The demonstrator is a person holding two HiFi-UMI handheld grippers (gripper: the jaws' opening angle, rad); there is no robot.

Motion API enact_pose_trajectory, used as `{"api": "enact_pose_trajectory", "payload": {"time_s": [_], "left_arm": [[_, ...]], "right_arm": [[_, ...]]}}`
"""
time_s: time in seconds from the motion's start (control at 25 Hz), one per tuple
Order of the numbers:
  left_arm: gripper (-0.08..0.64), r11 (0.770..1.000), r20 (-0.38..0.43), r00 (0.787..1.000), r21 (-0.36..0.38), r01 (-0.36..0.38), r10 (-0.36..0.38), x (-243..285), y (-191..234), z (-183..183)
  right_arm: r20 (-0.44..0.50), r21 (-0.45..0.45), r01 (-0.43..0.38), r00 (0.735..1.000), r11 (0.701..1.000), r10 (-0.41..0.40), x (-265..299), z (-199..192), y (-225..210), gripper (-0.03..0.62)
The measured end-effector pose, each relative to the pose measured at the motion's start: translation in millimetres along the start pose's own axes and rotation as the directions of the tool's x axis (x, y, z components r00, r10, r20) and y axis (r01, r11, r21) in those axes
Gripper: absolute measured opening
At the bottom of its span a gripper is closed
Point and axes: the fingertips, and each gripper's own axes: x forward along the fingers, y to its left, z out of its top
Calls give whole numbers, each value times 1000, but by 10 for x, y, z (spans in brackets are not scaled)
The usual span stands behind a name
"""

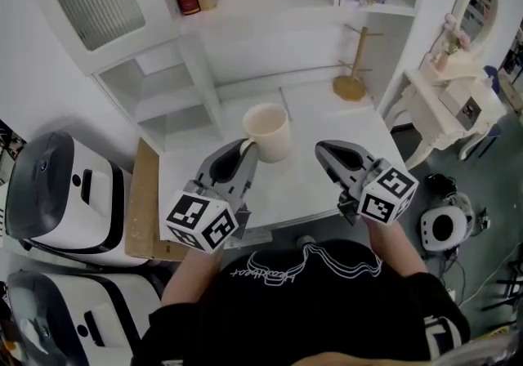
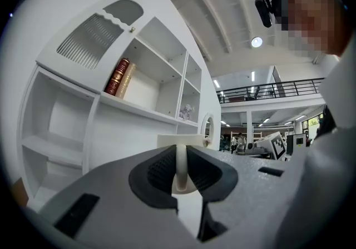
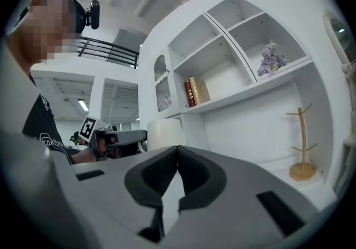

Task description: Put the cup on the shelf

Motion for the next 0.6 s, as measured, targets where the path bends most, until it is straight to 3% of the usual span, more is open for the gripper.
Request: {"api": "enact_pose_trajectory", "payload": {"time_s": [0.2, 0.6], "left_arm": [[49, 999, 15, 999, -21, -34, 34, 260, 109, 112], [49, 994, 61, 992, 18, -111, 110, 784, 238, 454]], "right_arm": [[-12, -1, -67, 998, 998, 67, 195, 99, -269, 6], [-5, -22, -164, 986, 986, 164, 390, 343, -795, 6]]}}
